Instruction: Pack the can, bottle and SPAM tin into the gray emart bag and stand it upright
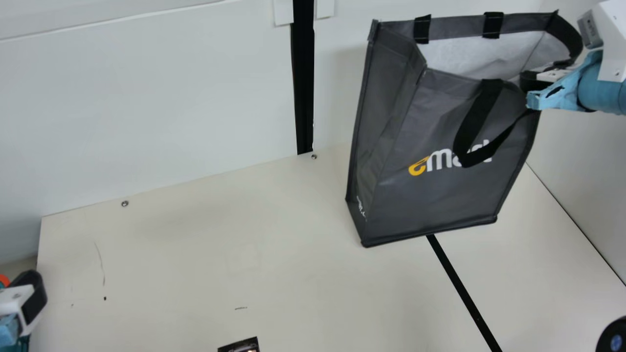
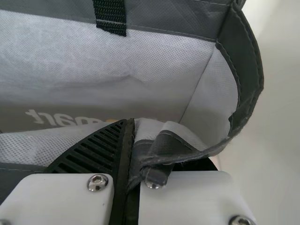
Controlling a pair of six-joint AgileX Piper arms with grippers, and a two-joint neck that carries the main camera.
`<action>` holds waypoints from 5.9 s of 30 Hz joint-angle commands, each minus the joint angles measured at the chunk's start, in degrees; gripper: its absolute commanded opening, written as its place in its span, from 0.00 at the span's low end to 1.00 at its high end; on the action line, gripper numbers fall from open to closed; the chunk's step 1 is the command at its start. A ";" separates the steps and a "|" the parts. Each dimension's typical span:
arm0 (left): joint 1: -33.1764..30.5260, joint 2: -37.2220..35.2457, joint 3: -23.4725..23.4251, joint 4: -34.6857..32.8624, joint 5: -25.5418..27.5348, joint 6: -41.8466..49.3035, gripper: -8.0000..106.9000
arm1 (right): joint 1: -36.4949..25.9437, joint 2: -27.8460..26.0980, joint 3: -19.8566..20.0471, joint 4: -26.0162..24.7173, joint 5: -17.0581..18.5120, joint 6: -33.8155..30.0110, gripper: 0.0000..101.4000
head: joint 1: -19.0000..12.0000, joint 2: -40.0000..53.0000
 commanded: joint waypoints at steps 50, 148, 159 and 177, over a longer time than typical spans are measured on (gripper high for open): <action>0.00 0.00 0.00 0.00 0.00 0.00 0.85 | -8.57 9.91 -17.55 -0.29 2.43 2.50 0.46 | -1.30 -0.05; 0.00 0.00 0.00 0.00 0.00 0.00 0.85 | 47.72 -26.08 36.90 5.51 -36.93 0.95 0.94 | -1.30 -0.05; 0.00 0.00 0.00 0.00 0.00 0.00 0.85 | 47.88 -26.11 38.32 6.88 -36.82 -0.48 0.94 | -1.30 -0.05; 0.00 0.00 0.00 0.00 0.00 0.00 0.85 | 47.88 -26.11 38.32 6.88 -36.91 -0.48 0.94 | -1.30 -0.05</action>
